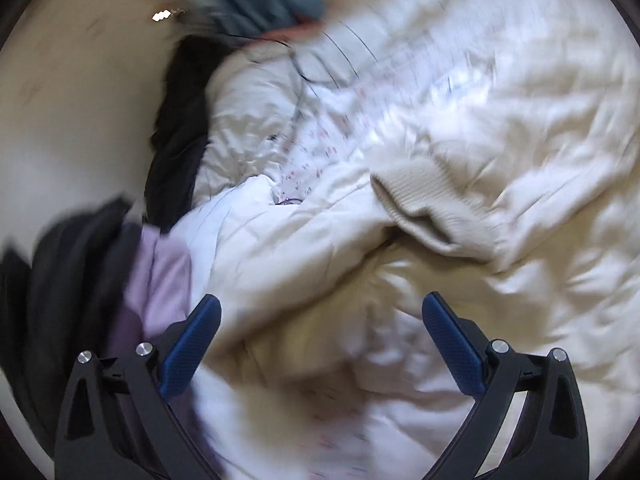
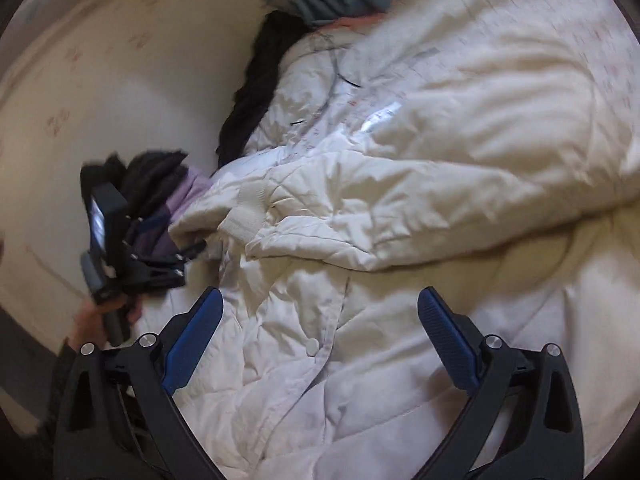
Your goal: Fold large clothes
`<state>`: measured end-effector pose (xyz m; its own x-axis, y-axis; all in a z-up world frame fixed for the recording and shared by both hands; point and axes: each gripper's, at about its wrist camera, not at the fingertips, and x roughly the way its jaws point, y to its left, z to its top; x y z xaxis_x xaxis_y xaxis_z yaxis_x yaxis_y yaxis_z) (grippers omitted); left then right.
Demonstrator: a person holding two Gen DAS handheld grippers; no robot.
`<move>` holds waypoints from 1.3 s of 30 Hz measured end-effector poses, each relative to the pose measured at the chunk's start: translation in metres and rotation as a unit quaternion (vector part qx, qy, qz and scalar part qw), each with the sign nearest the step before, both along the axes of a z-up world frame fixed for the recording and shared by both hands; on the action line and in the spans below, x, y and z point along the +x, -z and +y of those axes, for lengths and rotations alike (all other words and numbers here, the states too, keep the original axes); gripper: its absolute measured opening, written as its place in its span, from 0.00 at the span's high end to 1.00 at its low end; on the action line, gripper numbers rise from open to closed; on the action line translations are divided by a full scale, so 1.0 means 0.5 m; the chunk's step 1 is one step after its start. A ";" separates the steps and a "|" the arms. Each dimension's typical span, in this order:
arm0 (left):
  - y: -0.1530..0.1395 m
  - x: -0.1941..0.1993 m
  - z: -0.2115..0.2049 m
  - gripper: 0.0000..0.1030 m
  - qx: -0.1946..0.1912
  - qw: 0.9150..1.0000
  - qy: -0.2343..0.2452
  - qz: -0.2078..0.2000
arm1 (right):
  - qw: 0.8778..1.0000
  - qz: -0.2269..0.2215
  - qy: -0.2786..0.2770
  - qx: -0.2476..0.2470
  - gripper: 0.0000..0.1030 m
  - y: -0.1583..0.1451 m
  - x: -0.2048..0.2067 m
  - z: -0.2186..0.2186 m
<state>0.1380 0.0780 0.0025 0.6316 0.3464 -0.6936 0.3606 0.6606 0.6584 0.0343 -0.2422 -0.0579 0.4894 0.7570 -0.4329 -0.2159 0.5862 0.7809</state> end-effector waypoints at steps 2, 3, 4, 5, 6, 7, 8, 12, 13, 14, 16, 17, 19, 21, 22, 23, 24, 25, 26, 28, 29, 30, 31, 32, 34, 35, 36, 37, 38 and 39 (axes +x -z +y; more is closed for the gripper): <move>0.022 0.044 -0.004 0.06 0.039 0.999 -0.004 0.013 | 1.000 0.005 -0.001 0.018 0.08 0.005 0.005 -0.007; 0.033 0.073 -0.002 0.06 0.048 0.998 -0.013 0.024 | 1.000 0.002 -0.002 0.011 0.08 0.002 0.006 -0.004; 0.042 0.092 -0.006 0.06 0.047 0.998 -0.019 0.036 | 1.000 0.001 -0.004 0.009 0.08 0.002 0.006 -0.003; 0.055 0.112 -0.011 0.06 0.041 0.998 -0.022 0.053 | 1.000 0.001 -0.007 0.012 0.08 0.001 0.006 -0.002; 0.068 0.125 -0.018 0.06 0.041 0.997 -0.019 0.063 | 1.000 0.003 -0.007 0.016 0.08 0.003 0.007 -0.003; 0.078 0.129 -0.026 0.06 0.045 0.997 -0.017 0.066 | 1.000 0.005 -0.006 0.018 0.08 0.007 0.014 0.003; 0.089 0.132 -0.033 0.06 0.047 0.997 -0.014 0.067 | 1.000 0.010 -0.007 0.020 0.08 0.012 0.017 0.004; 0.089 0.161 -0.019 0.57 -0.023 0.996 -0.047 0.067 | 0.999 0.028 -0.004 0.037 0.08 0.030 0.031 0.008; 0.081 0.176 0.008 0.62 -0.055 0.993 -0.079 0.061 | 0.999 0.029 -0.003 0.043 0.08 0.030 0.032 0.006; 0.072 0.184 0.029 0.70 -0.081 0.990 -0.097 0.057 | 0.998 0.029 -0.002 0.047 0.08 0.029 0.032 0.005; 0.043 0.191 0.072 0.79 -0.158 0.977 -0.132 0.051 | 0.998 0.031 -0.003 0.053 0.08 0.029 0.030 0.005; 0.020 0.192 0.100 0.80 -0.212 0.965 -0.148 0.045 | 0.998 0.033 -0.004 0.055 0.08 0.028 0.029 0.005; -0.031 0.187 0.148 0.81 -0.300 0.938 -0.171 0.023 | 0.998 0.033 -0.004 0.055 0.08 0.026 0.028 0.007; -0.089 0.171 0.187 0.81 -0.388 0.904 -0.178 -0.005 | 0.998 0.033 -0.006 0.056 0.08 0.025 0.027 0.009; -0.114 0.161 0.200 0.82 -0.425 0.888 -0.176 -0.018 | 0.998 0.033 -0.005 0.058 0.08 0.024 0.027 0.009; -0.142 0.151 0.208 0.82 -0.460 0.872 -0.166 -0.030 | 0.998 0.033 -0.005 0.059 0.08 0.022 0.027 0.010; -0.163 0.147 0.209 0.82 -0.480 0.862 -0.158 -0.040 | 0.998 0.033 -0.004 0.062 0.08 0.022 0.028 0.009; -0.185 0.134 0.203 0.82 -0.501 0.852 -0.144 -0.050 | 0.997 0.033 -0.003 0.070 0.08 0.022 0.029 0.004; -0.200 0.119 0.187 0.82 -0.520 0.844 -0.120 -0.051 | 0.996 0.033 -0.003 0.082 0.08 0.022 0.030 0.001; -0.205 0.088 0.135 0.82 -0.528 0.844 -0.079 -0.044 | 0.992 0.034 -0.007 0.118 0.07 0.025 0.034 -0.007; -0.195 0.066 0.097 0.82 -0.531 0.845 -0.056 -0.036 | 0.989 0.035 -0.009 0.142 0.07 0.027 0.038 -0.012; -0.182 0.051 0.067 0.82 -0.533 0.844 -0.040 -0.030 | 0.984 0.037 -0.016 0.175 0.07 0.030 0.042 -0.016; -0.159 0.024 0.020 0.82 -0.536 0.844 -0.017 -0.019 | 0.978 0.038 -0.022 0.202 0.07 0.031 0.046 -0.018; -0.141 0.007 -0.013 0.82 -0.537 0.844 -0.001 -0.012 | 0.972 0.040 -0.029 0.229 0.07 0.034 0.050 -0.019; -0.104 -0.028 -0.077 0.82 -0.532 0.846 0.025 -0.003 | 0.959 0.048 -0.041 0.278 0.07 0.043 0.061 -0.020; -0.080 -0.045 -0.113 0.82 -0.528 0.849 0.038 0.001 | 0.954 0.051 -0.044 0.291 0.07 0.046 0.066 -0.020; -0.060 -0.060 -0.146 0.82 -0.519 0.853 0.047 0.003 | 0.949 0.055 -0.046 0.306 0.07 0.050 0.072 -0.019; -0.047 -0.073 -0.160 0.82 -0.517 0.855 0.052 0.003 | 0.946 0.057 -0.046 0.316 0.07 0.053 0.077 -0.019; -0.033 -0.080 -0.180 0.82 -0.518 0.853 0.059 0.004 | 0.941 0.061 -0.048 0.328 0.07 0.058 0.085 -0.018; -0.021 -0.085 -0.198 0.82 -0.519 0.852 0.067 0.006 | 0.937 0.066 -0.050 0.339 0.07 0.064 0.092 -0.017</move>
<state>0.0956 -0.0208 0.0130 0.6072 -0.5328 -0.5894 0.4817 0.8368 -0.2601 0.0801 -0.2505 -0.0900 0.3777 0.9191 0.1122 -0.1186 -0.0722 0.9903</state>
